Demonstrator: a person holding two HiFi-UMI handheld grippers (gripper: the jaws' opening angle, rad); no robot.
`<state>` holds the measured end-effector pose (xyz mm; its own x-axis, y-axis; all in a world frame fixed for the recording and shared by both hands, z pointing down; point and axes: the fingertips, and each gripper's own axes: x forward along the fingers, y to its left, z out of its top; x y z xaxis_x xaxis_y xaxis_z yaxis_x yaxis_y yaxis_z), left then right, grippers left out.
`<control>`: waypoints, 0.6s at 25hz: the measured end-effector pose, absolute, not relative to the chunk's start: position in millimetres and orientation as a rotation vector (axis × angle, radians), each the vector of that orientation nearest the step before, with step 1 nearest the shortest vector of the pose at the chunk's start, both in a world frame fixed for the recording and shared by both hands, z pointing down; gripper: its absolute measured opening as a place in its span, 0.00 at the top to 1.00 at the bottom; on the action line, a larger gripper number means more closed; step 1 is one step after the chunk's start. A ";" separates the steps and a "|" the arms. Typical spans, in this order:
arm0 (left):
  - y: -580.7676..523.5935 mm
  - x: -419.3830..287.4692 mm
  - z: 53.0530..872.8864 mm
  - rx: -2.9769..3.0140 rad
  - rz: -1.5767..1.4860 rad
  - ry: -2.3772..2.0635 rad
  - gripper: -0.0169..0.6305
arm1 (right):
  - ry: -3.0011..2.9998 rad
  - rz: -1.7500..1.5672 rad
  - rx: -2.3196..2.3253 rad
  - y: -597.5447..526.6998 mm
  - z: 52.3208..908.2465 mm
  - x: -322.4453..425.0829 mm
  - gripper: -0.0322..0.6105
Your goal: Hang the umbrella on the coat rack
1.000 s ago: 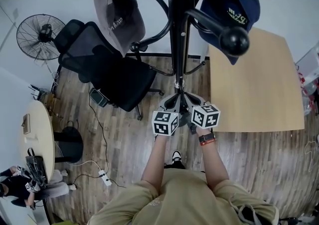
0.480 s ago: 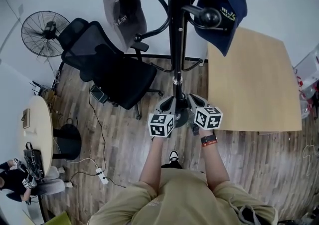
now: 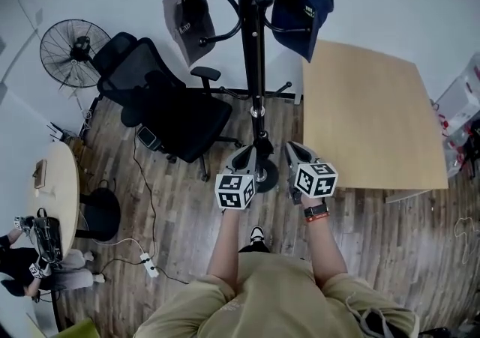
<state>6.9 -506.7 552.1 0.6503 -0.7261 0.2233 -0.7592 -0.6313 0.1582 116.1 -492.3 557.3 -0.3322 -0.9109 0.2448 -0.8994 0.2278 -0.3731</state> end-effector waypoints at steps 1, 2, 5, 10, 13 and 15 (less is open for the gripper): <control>-497.0 5.8 548.7 2.636 0.197 -1.213 0.94 | 2.440 -0.697 -1.806 -482.4 553.5 117.3 0.93; -487.2 4.4 544.9 2.640 0.191 -1.222 0.94 | 2.439 -0.681 -1.808 -472.6 549.3 118.2 0.93; -455.7 -0.8 533.5 2.649 0.164 -1.255 0.94 | 2.440 -0.630 -1.810 -441.2 537.2 120.5 0.93; -406.4 -10.8 519.2 2.646 0.110 -1.295 0.94 | 2.447 -0.543 -1.837 -390.3 523.7 122.9 0.93; -375.3 -16.5 512.7 2.653 0.098 -1.323 0.94 | 2.453 -0.503 -1.846 -360.6 518.8 120.9 0.93; -356.4 -19.3 505.0 2.655 0.073 -1.349 0.94 | 2.460 -0.464 -1.851 -341.7 512.8 119.9 0.93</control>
<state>-19.3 -356.4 505.0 0.5914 -0.7979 0.1167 -0.8059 -0.5794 0.1220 119.9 -341.7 512.8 -0.2931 -0.9434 0.1552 -0.9350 0.2490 -0.2523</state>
